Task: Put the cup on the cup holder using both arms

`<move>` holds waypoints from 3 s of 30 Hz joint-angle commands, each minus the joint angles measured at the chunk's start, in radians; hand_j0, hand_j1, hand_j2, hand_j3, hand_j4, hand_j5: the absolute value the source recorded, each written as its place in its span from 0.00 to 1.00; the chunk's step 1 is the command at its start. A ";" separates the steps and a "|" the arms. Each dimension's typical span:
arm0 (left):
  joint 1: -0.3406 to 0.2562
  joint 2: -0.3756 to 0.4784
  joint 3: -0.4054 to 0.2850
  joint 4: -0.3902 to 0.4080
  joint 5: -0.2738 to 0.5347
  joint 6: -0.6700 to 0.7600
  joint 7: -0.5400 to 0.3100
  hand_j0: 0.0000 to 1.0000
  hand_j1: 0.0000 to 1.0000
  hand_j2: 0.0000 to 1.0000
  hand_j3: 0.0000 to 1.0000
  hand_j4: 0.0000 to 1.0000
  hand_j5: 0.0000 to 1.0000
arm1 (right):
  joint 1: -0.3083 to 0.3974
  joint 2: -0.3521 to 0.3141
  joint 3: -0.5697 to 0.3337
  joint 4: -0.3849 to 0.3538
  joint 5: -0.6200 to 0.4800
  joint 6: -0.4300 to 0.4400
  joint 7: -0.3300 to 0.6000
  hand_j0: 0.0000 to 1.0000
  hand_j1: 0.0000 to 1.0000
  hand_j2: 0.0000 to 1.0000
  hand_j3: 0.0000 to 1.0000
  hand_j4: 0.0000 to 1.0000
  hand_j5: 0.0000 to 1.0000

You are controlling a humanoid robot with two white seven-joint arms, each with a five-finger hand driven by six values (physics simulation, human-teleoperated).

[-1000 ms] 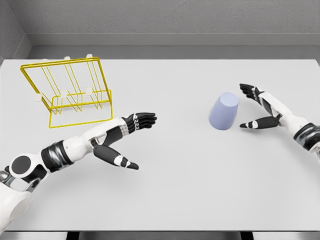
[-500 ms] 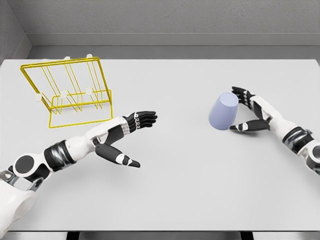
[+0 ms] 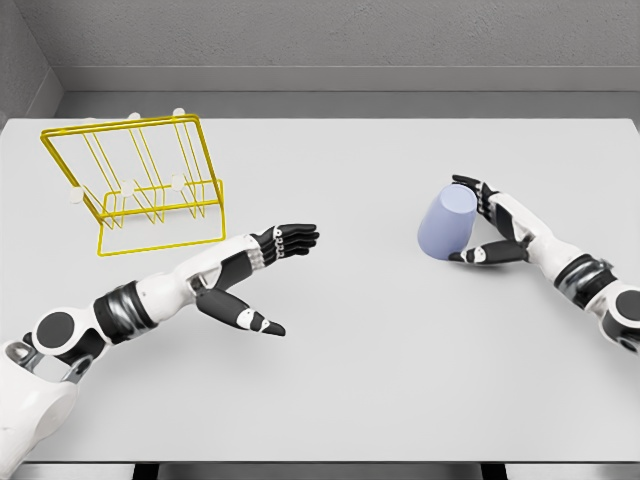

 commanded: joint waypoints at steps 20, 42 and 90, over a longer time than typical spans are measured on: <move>-0.002 -0.025 0.001 0.006 -0.006 0.001 0.000 1.00 1.00 1.00 1.00 1.00 1.00 | -0.014 0.010 0.013 -0.013 0.001 0.000 0.008 1.00 1.00 1.00 1.00 1.00 1.00; 0.000 -0.035 0.001 0.017 -0.008 0.001 0.000 1.00 1.00 1.00 1.00 1.00 1.00 | -0.023 0.024 0.017 -0.019 0.009 0.000 0.002 0.78 0.78 0.78 0.78 0.78 0.78; 0.040 0.093 0.056 -0.014 -0.005 -0.007 0.000 1.00 1.00 1.00 1.00 1.00 1.00 | -0.060 0.099 0.016 -0.222 0.230 0.000 -0.003 0.67 0.67 0.67 0.67 0.67 0.67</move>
